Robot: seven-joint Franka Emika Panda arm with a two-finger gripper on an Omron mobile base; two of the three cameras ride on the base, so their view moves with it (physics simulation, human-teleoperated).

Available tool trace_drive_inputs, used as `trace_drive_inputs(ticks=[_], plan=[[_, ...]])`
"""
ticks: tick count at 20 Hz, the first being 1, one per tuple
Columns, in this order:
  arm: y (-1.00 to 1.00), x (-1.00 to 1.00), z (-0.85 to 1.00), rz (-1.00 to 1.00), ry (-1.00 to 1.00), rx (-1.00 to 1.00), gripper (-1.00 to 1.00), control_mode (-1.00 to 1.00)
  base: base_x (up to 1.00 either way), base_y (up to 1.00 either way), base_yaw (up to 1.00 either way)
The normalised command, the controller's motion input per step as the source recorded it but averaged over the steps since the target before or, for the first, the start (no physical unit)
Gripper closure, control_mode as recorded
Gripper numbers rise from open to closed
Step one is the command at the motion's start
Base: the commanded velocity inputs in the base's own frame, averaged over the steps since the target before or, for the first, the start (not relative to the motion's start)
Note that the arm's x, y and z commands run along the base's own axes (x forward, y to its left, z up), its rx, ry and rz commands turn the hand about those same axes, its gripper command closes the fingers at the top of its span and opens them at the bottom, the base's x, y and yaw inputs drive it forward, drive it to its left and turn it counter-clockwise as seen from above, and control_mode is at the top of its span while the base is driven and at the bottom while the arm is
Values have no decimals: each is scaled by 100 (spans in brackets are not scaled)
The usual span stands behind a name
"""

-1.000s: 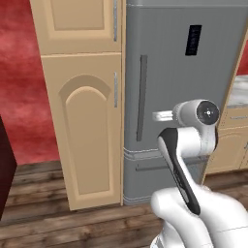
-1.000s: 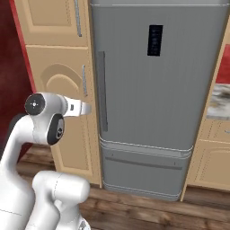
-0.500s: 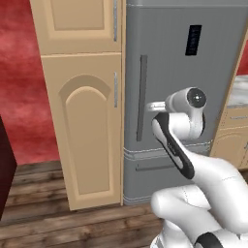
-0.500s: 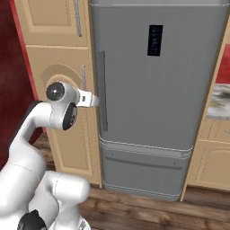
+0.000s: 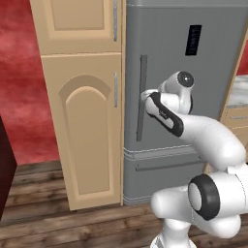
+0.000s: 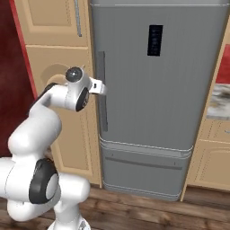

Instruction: Retrieve the apple and pear from the fridge and place them into the bowl on the dining table.

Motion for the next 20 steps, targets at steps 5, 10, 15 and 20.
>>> trace_drive_inputs(ticks=[5,10,15,20], plan=[[0,85,-1,0,1,0,-100,-100,0,0,0],[0,62,-7,0,0,0,-100,-100,0,0,0],[0,48,-15,0,-4,0,-100,-100,0,0,0],[0,38,-30,0,-18,0,-100,-100,0,0,0]])
